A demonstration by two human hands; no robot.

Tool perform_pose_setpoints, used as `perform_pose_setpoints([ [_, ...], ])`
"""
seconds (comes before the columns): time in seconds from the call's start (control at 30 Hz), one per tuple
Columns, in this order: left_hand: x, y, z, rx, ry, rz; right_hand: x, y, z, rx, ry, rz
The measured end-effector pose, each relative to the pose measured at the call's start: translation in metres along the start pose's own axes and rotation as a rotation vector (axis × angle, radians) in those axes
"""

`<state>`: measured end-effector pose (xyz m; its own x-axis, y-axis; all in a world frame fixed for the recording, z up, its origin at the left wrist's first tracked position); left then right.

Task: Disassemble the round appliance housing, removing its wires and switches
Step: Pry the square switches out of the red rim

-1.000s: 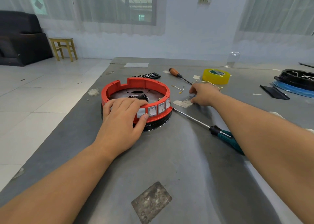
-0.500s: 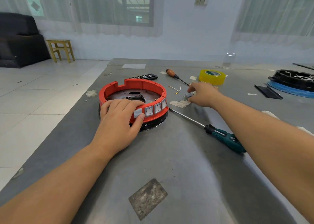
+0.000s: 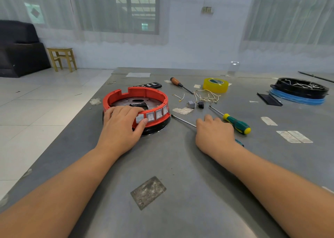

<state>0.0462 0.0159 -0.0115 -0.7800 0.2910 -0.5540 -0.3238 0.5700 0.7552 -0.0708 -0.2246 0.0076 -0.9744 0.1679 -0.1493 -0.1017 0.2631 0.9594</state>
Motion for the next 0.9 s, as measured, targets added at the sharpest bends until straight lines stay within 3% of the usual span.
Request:
perform_pose_setpoints([
  [0.33,-0.005,-0.004,-0.002,-0.004,0.028,-0.029,-0.005,-0.005,-0.003,-0.098,-0.001,-0.115],
  [0.6,-0.010,-0.007,0.003,0.057,0.049,-0.081,-0.013,-0.010,-0.005,-0.074,-0.028,-0.356],
  [0.77,-0.012,-0.005,0.013,0.104,0.122,-0.066,-0.014,-0.011,-0.004,-0.111,0.076,-0.491],
  [0.9,-0.013,-0.003,0.018,0.142,0.177,-0.029,-0.014,-0.012,-0.004,-0.226,0.234,-0.410],
])
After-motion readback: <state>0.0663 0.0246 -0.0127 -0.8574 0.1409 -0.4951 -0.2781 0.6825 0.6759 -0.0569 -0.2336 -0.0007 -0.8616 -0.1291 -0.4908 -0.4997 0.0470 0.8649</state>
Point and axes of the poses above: each hand's wrist, its own x-axis away from the middle knuckle, its own y-axis out of the back of the hand, z = x × y, the point moved 1 cm from there along -x, towards the middle knuckle, and after that the axes turned 12 degrees about y, right-handed, at the moved point
